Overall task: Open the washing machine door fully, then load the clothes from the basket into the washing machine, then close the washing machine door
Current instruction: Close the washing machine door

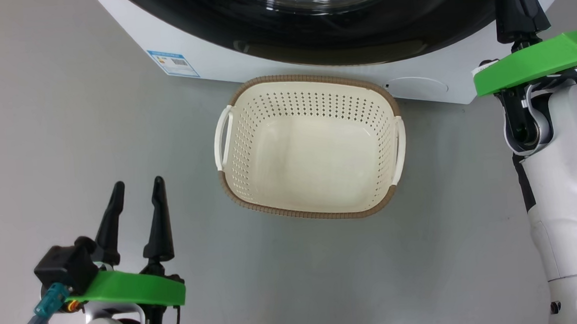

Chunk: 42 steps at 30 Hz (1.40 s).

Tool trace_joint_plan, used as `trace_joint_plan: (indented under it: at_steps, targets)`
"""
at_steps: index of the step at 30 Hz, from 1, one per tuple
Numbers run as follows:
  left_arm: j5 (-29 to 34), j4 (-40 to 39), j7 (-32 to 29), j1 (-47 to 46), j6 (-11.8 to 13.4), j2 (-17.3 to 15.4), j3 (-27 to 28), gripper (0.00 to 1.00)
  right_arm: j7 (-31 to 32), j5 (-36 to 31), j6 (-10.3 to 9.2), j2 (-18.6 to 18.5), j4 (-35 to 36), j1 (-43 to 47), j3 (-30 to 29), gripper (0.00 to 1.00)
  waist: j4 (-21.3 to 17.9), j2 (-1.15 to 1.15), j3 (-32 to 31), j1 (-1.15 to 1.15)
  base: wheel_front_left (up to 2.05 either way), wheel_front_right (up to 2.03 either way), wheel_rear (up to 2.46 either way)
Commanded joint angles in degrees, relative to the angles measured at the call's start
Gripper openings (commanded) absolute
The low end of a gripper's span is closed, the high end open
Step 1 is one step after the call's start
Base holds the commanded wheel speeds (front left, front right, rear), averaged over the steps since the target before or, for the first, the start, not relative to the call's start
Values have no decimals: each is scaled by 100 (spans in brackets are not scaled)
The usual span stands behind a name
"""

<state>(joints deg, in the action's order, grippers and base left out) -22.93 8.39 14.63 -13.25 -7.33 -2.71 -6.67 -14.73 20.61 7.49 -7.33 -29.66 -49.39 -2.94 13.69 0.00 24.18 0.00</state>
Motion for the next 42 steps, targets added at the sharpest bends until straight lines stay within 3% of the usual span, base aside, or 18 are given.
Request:
trace_joint_plan:
  at_steps: [1, 8, 9, 11, 12, 13, 14, 15, 24, 42]
  targets:
    - [-11, -123, 37, -105, -15, -96, 181, 100, -27, -43, 0, 39, 137, -184, -6, 0, 1, 0, 8, 0, 0, 0, 0]
    - [-14, -53, 37, -89, -15, -92, 233, 100, -27, -40, 0, 60, 239, 90, 268, 0, -54, 0, -89, 0, 0, 0, 0]
    - [-10, -37, 37, -74, -15, -97, 243, 100, -27, -35, 0, 56, 246, 161, 329, 5, -70, 0, -124, 0, 0, 0, 0]
    - [-4, -10, 37, -44, -15, -110, 263, 100, -27, -16, 0, 58, 271, 306, 428, 25, -104, 0, -182, 0, 0, 0, 0]
    - [-2, 4, 37, -31, -15, -116, 275, 100, -27, -10, 0, 59, 284, 385, 468, 40, -123, 0, -218, 0, 0, 0, 0]
    - [-3, 20, 37, -17, -15, -124, 286, 100, -27, -4, 0, 61, 282, 468, 522, 71, -144, 0, -251, 0, 0, 0, 0]
    - [-3, 36, 37, -3, -15, -133, 294, 100, -27, -1, 0, 61, 291, 549, 572, 96, -166, 0, -285, 0, 0, 0, 0]
    - [-4, 51, 37, 10, -15, -146, 305, 100, -27, 7, 0, 63, 304, 631, 622, 100, -190, 0, -314, 0, 0, 0, 0]
    - [27, 166, 37, 118, -15, -278, 441, 100, -27, 10, 0, 8, 362, 1290, 1014, 100, -433, 0, -611, 0, 0, 0, 0]
    - [78, 357, 37, 450, -15, -582, 590, 100, -27, -55, 0, 20, 391, 2461, 806, 100, -1258, 0, -1199, 0, 0, 0, 0]
